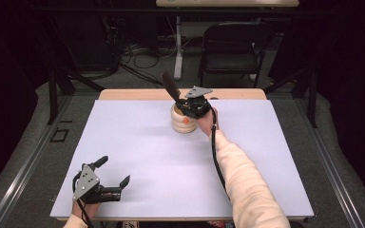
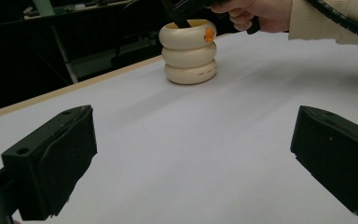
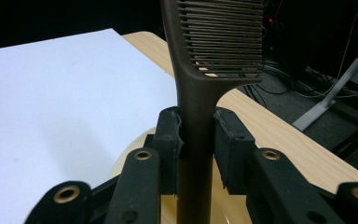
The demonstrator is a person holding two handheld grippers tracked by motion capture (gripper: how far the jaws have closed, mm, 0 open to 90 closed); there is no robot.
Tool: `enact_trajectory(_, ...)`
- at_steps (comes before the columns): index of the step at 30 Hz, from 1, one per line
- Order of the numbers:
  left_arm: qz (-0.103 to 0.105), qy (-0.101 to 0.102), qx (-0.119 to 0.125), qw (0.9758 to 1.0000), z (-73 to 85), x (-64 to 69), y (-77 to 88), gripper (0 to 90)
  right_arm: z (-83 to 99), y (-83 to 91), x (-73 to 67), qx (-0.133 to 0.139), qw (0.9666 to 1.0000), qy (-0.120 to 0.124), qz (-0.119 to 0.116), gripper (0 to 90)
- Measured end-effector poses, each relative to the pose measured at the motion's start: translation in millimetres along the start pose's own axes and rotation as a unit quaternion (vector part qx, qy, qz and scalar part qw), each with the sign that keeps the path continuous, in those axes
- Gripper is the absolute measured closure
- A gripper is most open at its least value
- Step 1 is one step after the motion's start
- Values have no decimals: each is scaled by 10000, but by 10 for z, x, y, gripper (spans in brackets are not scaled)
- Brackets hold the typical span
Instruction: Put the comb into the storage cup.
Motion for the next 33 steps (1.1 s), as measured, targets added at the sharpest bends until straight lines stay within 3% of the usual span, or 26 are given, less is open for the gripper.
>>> enact_trajectory(33, -5, -9, 2, 10000, -1, 1, 1, 2, 74, 13, 16, -220, 9997, -33, -27, 704)
Point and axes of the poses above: each handheld gripper's, and its own axes: y roughly backward along the jaws, z roughly out of its underside, x roughly to its right, the point moved 3 cm from there along -y, roughly forward along the jaws, and after that the axes turned 15 degrees about x, right-handed, at the moved point
